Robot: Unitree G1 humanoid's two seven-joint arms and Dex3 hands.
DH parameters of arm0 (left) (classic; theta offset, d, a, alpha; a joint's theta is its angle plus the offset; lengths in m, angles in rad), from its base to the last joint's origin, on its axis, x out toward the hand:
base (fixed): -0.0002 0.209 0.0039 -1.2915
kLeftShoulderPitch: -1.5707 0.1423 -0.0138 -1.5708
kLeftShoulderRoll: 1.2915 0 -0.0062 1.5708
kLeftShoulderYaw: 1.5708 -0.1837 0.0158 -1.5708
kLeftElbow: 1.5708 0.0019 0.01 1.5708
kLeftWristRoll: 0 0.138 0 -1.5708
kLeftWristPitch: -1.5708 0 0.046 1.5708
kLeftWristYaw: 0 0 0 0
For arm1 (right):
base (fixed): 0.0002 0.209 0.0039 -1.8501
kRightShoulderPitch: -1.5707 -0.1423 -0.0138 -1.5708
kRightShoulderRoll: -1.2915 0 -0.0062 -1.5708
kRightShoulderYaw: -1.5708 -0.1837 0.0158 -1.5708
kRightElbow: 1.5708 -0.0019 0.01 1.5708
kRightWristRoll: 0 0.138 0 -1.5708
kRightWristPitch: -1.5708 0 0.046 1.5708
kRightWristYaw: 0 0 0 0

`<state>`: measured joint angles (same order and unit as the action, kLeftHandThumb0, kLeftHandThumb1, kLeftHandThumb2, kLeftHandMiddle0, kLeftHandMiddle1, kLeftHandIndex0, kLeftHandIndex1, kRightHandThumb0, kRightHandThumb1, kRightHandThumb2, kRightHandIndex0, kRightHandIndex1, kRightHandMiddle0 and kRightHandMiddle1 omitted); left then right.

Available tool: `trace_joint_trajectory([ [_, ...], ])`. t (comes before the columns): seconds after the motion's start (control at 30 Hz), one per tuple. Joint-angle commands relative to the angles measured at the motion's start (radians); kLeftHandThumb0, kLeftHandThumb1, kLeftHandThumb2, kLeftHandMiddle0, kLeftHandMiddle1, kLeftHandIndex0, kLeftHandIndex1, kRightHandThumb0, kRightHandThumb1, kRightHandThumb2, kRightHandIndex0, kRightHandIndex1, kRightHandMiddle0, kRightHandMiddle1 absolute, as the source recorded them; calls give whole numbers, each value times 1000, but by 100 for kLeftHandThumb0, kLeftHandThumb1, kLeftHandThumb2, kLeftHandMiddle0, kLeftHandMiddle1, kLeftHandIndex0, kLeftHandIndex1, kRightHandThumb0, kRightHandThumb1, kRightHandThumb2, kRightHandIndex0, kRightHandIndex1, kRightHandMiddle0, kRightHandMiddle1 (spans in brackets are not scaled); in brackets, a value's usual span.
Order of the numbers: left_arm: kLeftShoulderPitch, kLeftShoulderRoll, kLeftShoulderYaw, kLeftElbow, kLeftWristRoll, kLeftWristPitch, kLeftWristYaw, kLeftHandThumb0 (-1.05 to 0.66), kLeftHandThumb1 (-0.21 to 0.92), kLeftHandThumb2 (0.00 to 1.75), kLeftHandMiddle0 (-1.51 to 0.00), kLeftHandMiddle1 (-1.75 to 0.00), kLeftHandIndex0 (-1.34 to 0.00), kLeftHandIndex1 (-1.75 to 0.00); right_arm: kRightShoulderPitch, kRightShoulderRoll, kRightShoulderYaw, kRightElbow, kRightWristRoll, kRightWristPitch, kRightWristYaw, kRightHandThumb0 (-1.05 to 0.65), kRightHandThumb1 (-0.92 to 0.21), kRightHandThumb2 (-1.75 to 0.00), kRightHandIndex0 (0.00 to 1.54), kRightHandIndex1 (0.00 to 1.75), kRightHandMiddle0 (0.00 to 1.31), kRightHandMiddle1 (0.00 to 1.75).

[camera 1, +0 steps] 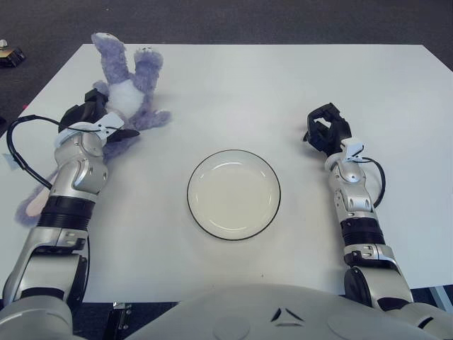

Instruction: Put the doll into the plate.

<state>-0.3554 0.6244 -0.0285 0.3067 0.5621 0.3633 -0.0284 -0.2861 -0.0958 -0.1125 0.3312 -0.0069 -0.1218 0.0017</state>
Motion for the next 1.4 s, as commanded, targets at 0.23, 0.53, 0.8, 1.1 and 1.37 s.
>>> trace_joint_trajectory([
  [0.23, 31, -17, -30, 77, -23, -42, -12, 22, 41, 98, -73, -175, -58, -175, 56, -3, 3, 41, 6, 59, 10, -37, -78, -66, 75, 170, 33, 170],
  [0.53, 44, -30, 15, 88, -103, -194, 29, 23, 38, 106, -75, -175, -58, -175, 52, -10, 4, 45, 8, 65, 19, -37, -78, -66, 75, 170, 33, 170],
  [0.8, 59, -69, 61, 28, -209, -246, 11, 22, 36, 109, -77, -175, -60, -175, 50, -12, 4, 43, 11, 69, 23, -37, -78, -66, 75, 170, 33, 170],
  [1.1, 61, -101, 101, 9, -316, -313, -11, 22, 34, 112, -81, -175, -65, -175, 46, -15, 7, 46, 14, 72, 24, -37, -79, -65, 75, 170, 33, 170],
  [1.37, 42, -116, 110, 60, -361, -450, -8, 22, 31, 115, -83, -175, -67, -175, 42, -16, 9, 52, 16, 72, 24, -37, -79, -65, 75, 170, 33, 169],
])
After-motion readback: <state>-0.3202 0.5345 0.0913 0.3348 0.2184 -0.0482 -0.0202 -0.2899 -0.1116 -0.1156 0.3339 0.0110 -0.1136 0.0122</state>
